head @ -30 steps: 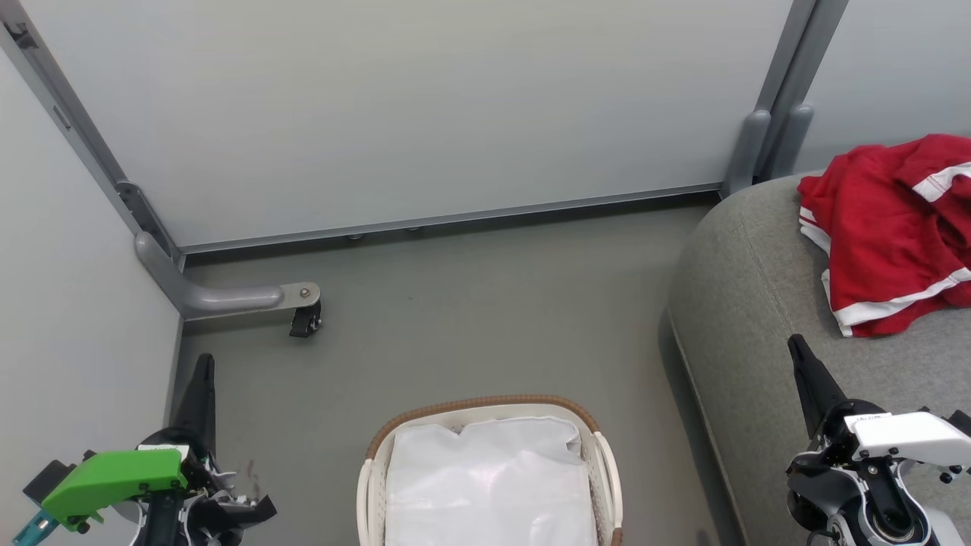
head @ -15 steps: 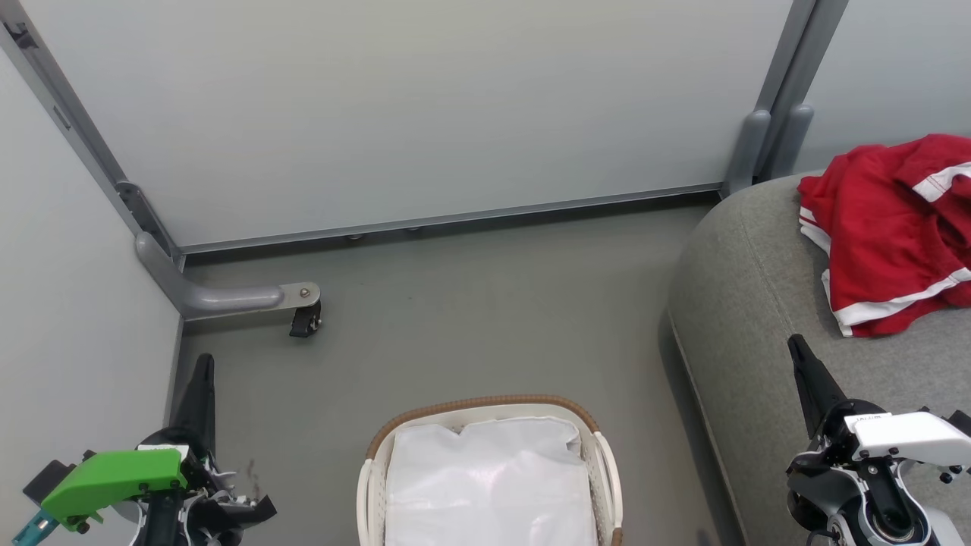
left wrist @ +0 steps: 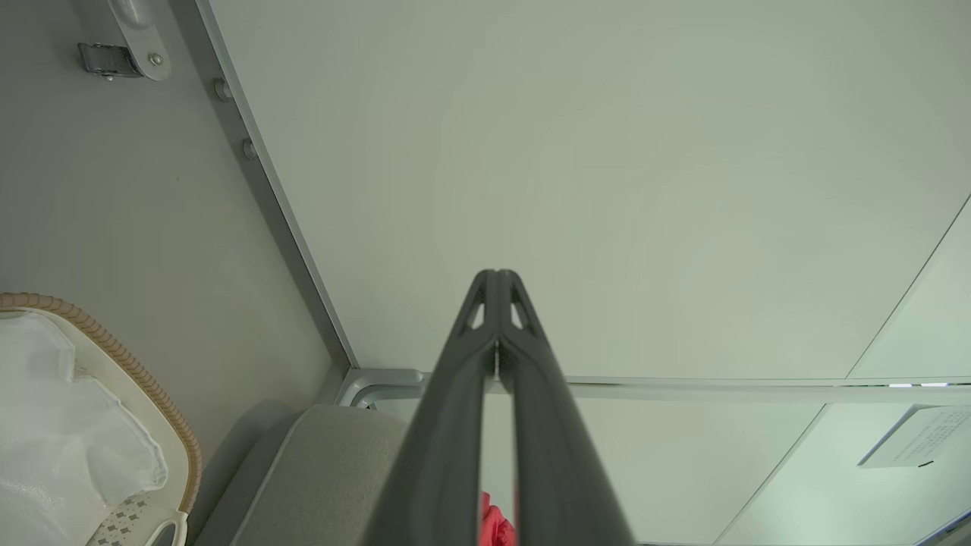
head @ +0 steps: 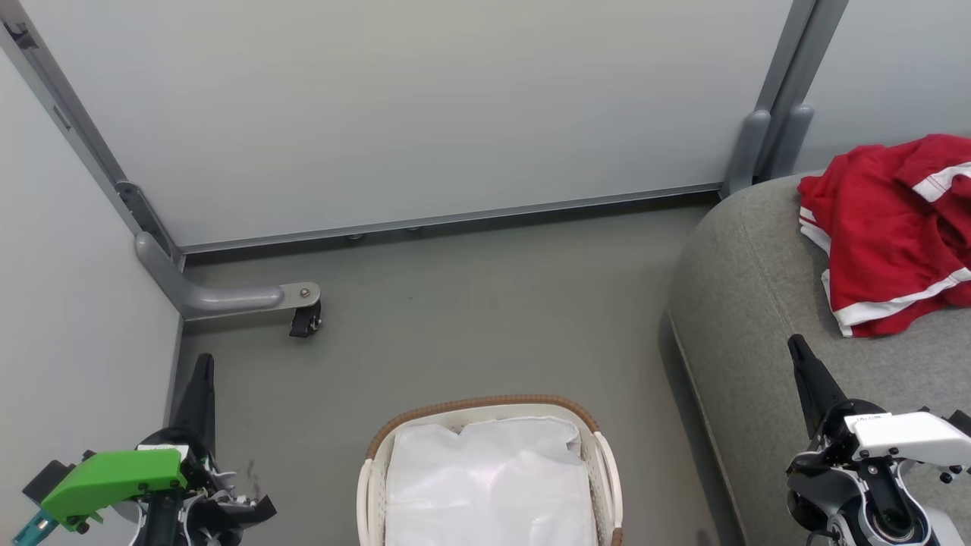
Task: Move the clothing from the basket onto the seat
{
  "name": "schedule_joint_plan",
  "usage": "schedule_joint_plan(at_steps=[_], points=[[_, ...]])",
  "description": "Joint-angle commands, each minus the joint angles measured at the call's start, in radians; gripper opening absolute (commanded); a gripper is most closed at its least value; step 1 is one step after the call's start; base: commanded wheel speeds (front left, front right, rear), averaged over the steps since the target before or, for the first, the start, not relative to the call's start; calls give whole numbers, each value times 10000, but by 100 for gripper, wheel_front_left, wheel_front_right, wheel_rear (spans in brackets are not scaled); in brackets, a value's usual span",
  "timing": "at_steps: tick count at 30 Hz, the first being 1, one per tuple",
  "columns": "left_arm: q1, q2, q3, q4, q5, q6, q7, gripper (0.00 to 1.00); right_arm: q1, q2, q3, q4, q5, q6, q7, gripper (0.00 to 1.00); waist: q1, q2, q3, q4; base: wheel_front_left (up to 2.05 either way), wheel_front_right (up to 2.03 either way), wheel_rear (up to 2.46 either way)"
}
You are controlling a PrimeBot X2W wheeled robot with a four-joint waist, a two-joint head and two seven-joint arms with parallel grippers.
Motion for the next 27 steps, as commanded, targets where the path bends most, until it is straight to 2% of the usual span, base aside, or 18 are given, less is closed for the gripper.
schedule_joint_plan(at_steps=[1,27], points=[[-104,49,26,-15,-25,-41,45,0,102,-63,-24,-21,31,-7,20,0,0,0,0,0,0,0,0],[-105,44,31,-17,-19,-41,50,0,103,-63,-23,-20,31,-5,19,0,0,0,0,0,0,0,0]])
